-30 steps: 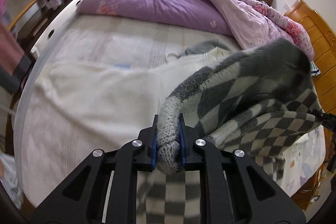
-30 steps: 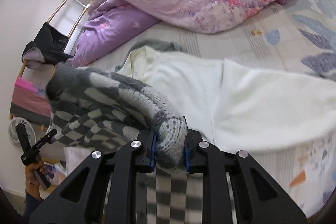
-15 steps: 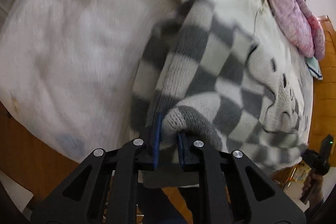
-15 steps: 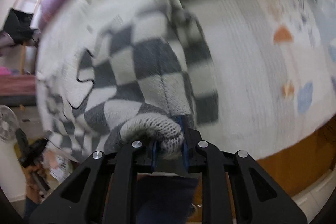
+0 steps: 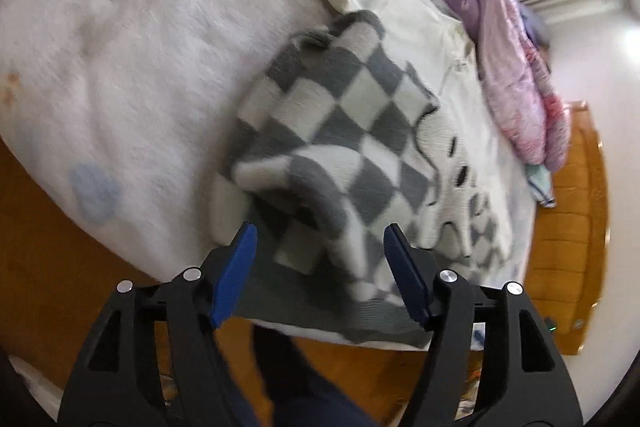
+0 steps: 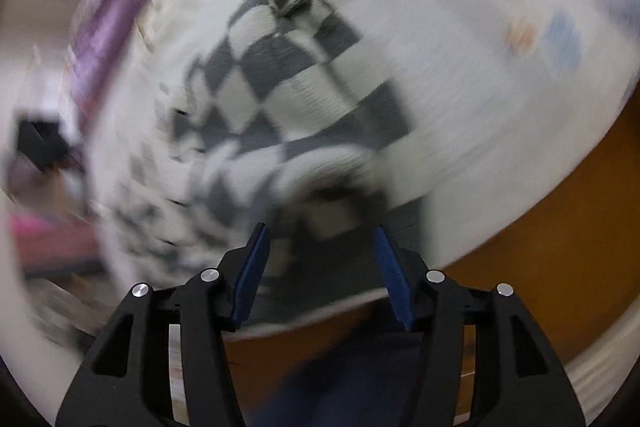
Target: Fold large clothes
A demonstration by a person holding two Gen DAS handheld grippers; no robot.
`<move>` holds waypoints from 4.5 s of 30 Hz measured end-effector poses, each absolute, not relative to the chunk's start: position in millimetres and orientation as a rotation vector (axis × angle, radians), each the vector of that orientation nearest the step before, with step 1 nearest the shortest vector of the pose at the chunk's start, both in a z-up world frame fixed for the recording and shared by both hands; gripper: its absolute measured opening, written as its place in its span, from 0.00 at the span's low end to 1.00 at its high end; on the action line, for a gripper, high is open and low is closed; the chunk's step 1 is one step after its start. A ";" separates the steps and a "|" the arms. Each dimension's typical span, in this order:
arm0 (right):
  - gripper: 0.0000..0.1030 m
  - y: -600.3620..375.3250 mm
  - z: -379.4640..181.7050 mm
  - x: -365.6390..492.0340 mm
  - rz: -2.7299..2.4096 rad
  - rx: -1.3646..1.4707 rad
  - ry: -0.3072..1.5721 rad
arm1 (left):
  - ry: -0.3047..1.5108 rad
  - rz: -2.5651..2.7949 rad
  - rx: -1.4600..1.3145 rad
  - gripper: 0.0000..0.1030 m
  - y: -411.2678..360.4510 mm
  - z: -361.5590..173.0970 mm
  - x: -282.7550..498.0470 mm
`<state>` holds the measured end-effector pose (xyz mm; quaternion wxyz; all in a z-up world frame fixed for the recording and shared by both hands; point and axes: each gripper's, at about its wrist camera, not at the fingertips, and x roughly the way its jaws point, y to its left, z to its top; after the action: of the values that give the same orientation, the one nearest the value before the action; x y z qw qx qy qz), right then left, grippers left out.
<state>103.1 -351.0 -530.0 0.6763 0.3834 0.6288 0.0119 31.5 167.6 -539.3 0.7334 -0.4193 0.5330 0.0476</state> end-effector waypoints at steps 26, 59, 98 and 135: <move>0.12 -318.0 -613.1 132.6 -0.158 0.543 1.501 | 1.383 0.200 -0.725 0.18 128.2 -634.8 50.8; 0.02 -50.3 -574.7 315.3 0.299 0.056 1.541 | 1.245 0.347 -1.007 0.77 200.2 -608.3 -2.4; 0.54 5.8 -495.3 86.6 0.844 0.148 1.277 | 1.286 0.057 -1.079 0.21 171.3 -578.6 22.6; 0.22 -141.3 -488.8 107.1 0.731 0.494 1.180 | 1.194 0.059 -0.637 0.31 95.9 -501.4 158.3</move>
<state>107.1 -141.3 -488.8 0.7407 0.2251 0.5382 0.3333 158.3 95.9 -501.4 0.7791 -0.2948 0.5526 0.0272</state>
